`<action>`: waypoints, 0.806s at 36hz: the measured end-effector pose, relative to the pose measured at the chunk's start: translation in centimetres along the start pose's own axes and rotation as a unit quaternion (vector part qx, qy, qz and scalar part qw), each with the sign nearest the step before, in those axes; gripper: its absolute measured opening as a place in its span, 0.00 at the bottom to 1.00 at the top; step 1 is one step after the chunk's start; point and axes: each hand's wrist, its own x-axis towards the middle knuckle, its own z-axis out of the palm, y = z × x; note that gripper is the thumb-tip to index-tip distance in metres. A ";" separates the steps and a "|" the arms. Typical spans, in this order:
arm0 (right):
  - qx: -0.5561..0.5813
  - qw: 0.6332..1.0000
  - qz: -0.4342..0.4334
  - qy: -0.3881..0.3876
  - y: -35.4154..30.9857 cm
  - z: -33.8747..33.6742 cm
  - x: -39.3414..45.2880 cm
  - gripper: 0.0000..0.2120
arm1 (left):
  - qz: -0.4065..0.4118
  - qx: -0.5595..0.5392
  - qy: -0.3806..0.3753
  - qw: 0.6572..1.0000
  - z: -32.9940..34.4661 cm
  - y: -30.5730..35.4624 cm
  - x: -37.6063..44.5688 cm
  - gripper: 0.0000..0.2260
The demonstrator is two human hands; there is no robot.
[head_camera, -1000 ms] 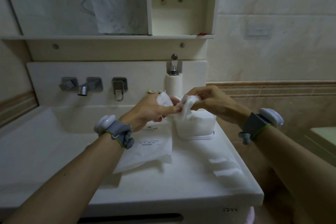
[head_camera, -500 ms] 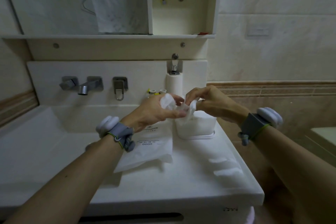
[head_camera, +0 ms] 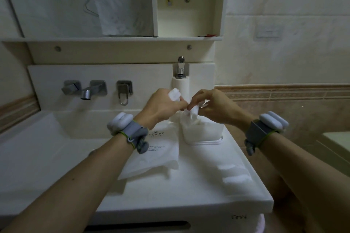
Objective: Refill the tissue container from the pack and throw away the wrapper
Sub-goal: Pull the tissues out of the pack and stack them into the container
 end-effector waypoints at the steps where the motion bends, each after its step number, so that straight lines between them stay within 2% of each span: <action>1: 0.000 1.000 0.000 0.003 0.0 0.0 0.0 0.14 | 0.006 0.014 0.002 1.000 0.0 -0.1 0.1 0.03; 6: -0.037 0.999 0.013 -0.004 0.1 0.2 -0.2 0.12 | 0.041 0.026 0.036 0.998 0.1 -0.3 0.1 0.04; 9: -0.041 0.999 0.024 0.006 0.1 0.4 -0.1 0.14 | 0.058 0.044 0.050 0.996 0.0 -0.2 0.1 0.09; 12: -0.032 0.999 0.028 0.009 0.0 0.4 -0.1 0.13 | 0.040 0.008 0.032 0.999 0.0 0.0 0.1 0.16; 15: -0.020 0.999 0.028 0.002 0.0 0.2 -0.1 0.11 | 0.011 -0.063 -0.001 0.998 -0.2 0.2 -0.3 0.15; 18: -0.003 0.999 0.035 -0.001 0.0 0.1 -0.1 0.11 | -0.014 -0.124 -0.034 0.992 -0.6 -0.3 -0.5 0.18; 22: 0.027 0.998 0.057 0.010 0.0 -0.1 -0.1 0.07 | -0.032 -0.115 -0.063 0.991 -1.2 -0.9 -0.8 0.21; 29: 0.090 0.991 0.100 0.016 -0.1 -0.3 -0.2 0.03 | -0.009 -0.088 -0.082 0.993 -1.1 -1.6 -1.0 0.20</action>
